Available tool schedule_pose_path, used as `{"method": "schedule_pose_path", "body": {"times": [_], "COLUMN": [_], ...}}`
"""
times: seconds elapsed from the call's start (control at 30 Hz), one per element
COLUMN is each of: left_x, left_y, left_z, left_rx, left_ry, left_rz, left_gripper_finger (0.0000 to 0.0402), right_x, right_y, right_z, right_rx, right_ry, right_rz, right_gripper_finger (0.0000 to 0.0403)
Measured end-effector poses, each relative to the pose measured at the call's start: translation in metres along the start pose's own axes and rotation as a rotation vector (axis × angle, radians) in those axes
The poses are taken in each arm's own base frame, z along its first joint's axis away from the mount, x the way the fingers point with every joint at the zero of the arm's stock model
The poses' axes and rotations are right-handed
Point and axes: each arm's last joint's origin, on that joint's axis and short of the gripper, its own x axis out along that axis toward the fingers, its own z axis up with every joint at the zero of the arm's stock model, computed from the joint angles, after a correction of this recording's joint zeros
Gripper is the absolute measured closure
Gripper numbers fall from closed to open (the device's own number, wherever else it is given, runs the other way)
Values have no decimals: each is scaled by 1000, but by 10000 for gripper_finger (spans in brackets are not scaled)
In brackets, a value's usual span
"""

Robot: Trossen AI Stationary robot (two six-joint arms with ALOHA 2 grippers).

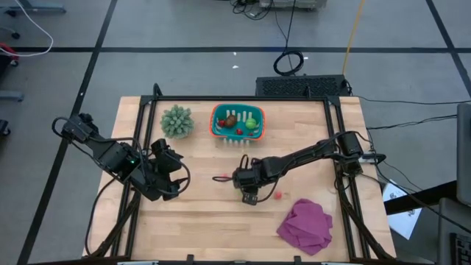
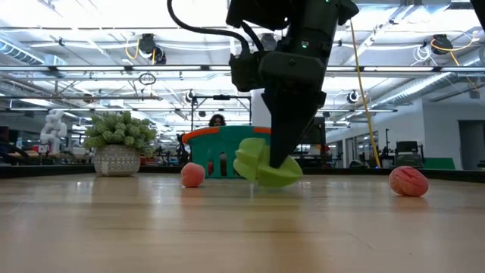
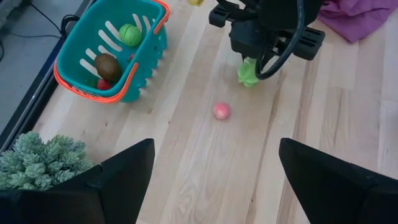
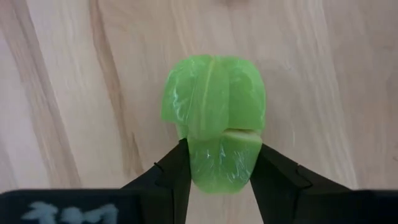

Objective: Pick and placing Produce into tupperware
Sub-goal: Put the green starfruit into the blue basket

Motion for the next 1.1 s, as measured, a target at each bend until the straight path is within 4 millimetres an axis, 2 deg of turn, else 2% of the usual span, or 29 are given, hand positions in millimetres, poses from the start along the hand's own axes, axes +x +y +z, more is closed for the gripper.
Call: {"method": "schedule_pose_path", "body": {"times": [0.1,0.2,0.33,0.5,0.63,0.73,0.8,1.1], "left_x": [0,0,0,0,0,0,0,0], "left_y": [0,0,0,0,0,0,0,0], "left_z": [0,0,0,0,0,0,0,0], "left_rx": [0,0,1,1,3,3,4,27], "left_ry": [0,0,0,-2,-2,-3,-5,-7], "left_rz": [0,0,0,2,3,3,6,9], "left_gripper_finger": [52,52,52,53,53,53,52,53], "right_x": [-5,-19,-47,-88,-119,-135,-142,-145], "right_y": [0,0,-4,-23,-47,-69,-84,-161], "right_z": [1,3,6,15,25,32,37,51], "right_rx": [-4,-4,-22,-33,-29,-23,-10,97], "right_ry": [-17,-52,-139,-299,-439,-517,-552,-603], "right_rz": [9,25,18,-37,-34,-57,-81,-205], "right_gripper_finger": [274,274,274,274,274,274,274,273]}}
